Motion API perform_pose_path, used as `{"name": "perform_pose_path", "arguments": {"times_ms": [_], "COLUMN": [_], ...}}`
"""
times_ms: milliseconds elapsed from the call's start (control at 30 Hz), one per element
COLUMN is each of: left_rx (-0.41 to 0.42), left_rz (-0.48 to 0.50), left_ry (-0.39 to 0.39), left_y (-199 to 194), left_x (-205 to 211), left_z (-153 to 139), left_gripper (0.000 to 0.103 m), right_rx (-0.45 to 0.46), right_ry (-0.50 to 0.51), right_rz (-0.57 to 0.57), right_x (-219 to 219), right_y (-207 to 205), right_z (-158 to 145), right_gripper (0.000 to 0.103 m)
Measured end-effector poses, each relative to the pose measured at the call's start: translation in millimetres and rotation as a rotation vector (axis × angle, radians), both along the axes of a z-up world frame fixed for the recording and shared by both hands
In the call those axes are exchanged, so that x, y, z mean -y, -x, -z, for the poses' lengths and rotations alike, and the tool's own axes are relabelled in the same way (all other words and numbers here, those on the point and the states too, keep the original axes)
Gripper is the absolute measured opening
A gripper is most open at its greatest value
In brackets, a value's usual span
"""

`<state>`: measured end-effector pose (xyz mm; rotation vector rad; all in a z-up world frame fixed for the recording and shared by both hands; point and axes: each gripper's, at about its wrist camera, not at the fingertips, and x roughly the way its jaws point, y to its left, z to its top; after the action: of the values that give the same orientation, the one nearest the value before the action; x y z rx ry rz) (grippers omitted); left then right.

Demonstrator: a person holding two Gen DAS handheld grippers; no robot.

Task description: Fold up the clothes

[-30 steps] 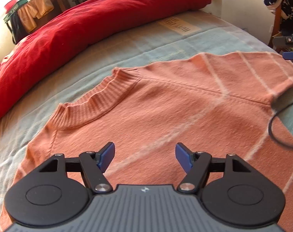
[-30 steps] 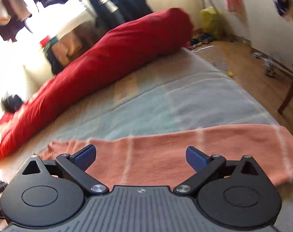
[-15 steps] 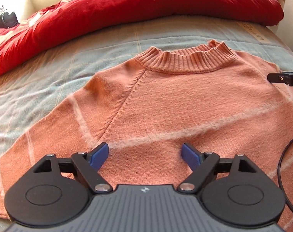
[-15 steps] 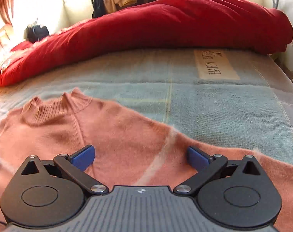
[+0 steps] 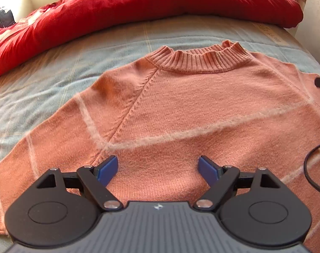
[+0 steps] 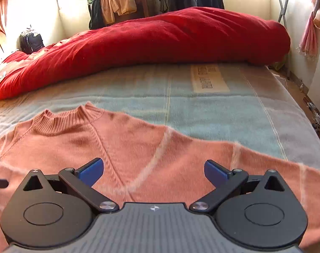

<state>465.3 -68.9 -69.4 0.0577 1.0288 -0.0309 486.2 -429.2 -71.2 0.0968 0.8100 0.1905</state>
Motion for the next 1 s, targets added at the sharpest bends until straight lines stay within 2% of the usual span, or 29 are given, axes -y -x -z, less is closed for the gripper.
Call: {"name": "perform_pose_path", "arguments": {"times_ms": [67, 133, 200, 300, 433, 567, 667, 767, 833, 933, 1000], "left_rx": [-0.007, -0.013, -0.018, -0.009, -0.001, -0.027, -0.015, 0.012, 0.019, 0.021, 0.016], "left_rz": [-0.013, -0.008, -0.001, -0.002, 0.032, 0.032, 0.002, 0.016, 0.030, 0.040, 0.039], "left_ry": [0.007, -0.002, -0.017, -0.032, -0.017, -0.042, -0.029, -0.038, -0.046, -0.046, -0.046], "left_y": [-2.4, -4.3, -5.6, -6.6, -7.6, -9.2, -8.8, -10.4, -13.5, -15.5, -14.4], "left_x": [-1.7, -1.0, 0.6, 6.2, 21.3, 30.7, 29.8, 34.9, 40.1, 45.8, 47.7], "left_z": [3.4, 3.6, 1.8, -5.6, -10.6, -4.1, -9.1, -15.7, -17.3, -16.5, -15.2], "left_gripper": [0.090, 0.091, 0.091, 0.090, 0.090, 0.090, 0.090, 0.090, 0.090, 0.090, 0.090], "right_rx": [-0.088, -0.079, -0.090, -0.085, -0.029, -0.153, -0.127, -0.060, -0.016, 0.002, -0.031], "right_ry": [-0.008, 0.012, 0.027, -0.026, -0.051, -0.020, -0.046, -0.105, -0.123, -0.123, -0.091], "right_rz": [-0.019, -0.032, -0.018, 0.043, -0.002, 0.055, 0.071, 0.114, 0.102, 0.059, 0.039], "right_x": [4.0, 8.8, 14.1, 21.8, 15.8, 24.5, 32.7, 44.4, 48.2, 44.5, 39.0], "right_y": [10.3, 26.0, 34.8, 39.1, 40.6, 41.9, 51.0, 42.3, 25.5, -5.9, -26.2], "right_z": [19.4, 29.1, 24.2, 8.6, -0.1, 27.4, 16.0, 3.9, -1.9, 3.2, 17.3], "right_gripper": [0.103, 0.103, 0.103, 0.103, 0.103, 0.103, 0.103, 0.103, 0.103, 0.103, 0.103]}}
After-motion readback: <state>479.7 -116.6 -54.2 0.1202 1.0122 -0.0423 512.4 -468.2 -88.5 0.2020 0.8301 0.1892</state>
